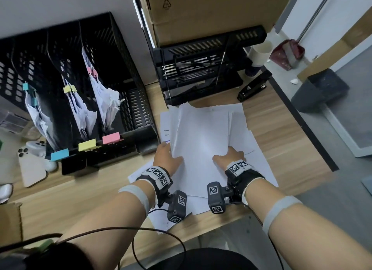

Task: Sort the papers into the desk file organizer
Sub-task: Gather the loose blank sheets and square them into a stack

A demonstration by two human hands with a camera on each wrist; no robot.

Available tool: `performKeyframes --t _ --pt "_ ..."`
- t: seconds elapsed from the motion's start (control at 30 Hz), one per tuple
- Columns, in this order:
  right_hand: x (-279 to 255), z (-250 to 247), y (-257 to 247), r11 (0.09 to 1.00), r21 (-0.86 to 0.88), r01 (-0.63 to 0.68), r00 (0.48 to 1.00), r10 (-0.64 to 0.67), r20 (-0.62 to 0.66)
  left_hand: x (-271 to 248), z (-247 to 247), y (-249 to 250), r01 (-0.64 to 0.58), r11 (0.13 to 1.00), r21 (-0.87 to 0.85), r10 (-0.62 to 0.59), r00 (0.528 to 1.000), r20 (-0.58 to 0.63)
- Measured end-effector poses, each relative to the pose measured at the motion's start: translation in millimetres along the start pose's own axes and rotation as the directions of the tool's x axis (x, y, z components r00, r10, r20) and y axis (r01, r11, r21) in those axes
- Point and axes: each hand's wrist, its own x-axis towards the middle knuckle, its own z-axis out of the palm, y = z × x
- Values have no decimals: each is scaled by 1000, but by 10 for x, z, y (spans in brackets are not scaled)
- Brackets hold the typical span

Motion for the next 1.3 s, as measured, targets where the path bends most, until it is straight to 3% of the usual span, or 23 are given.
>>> performKeyframes --t 0.2,0.3,0.4,0.5,0.57,0.67,0.73,0.83,0.9,0.97,1.13,1.2,1.3 --pt "-11 42 14 993 116 2 1000 0 -16 -26 54 -5 -21 998 53 22 1000 0" --pt "-40 21 48 975 224 2 999 -11 37 -31 12 -43 -20 998 52 20 1000 -2" --pt "-72 14 121 962 272 17 996 -41 84 -129 -38 14 12 982 191 -13 1000 8" --pt "-20 32 248 929 366 52 993 -88 81 -166 -46 35 -137 951 276 152 988 -36" --pt "5 5 367 862 507 19 996 -60 65 -172 -72 72 -248 961 121 250 968 -6" --pt "-50 -116 453 690 722 55 998 -63 -15 -262 -178 259 -274 954 -123 281 959 36" --pt "-181 -276 395 596 778 198 980 -98 -174 -304 -265 415 -293 921 -255 312 949 36" --pt "-470 -609 230 511 747 426 903 -183 -390 -398 -415 642 -325 866 -381 355 935 11" --pt "-631 -770 163 476 703 529 847 -246 -471 -414 -497 747 -338 795 -503 384 923 -13" --pt "-670 -783 169 479 681 554 829 -245 -502 -453 -539 789 -360 733 -578 409 911 -48" --pt "-726 -676 245 538 689 485 871 -225 -438 -539 -473 765 -346 742 -574 371 925 -78" --pt "-814 -679 240 543 673 502 861 -239 -449 -503 -455 785 -416 714 -563 441 892 -100" --pt "-831 -696 272 513 690 510 857 -242 -455 -514 -428 837 -374 704 -603 488 872 29"
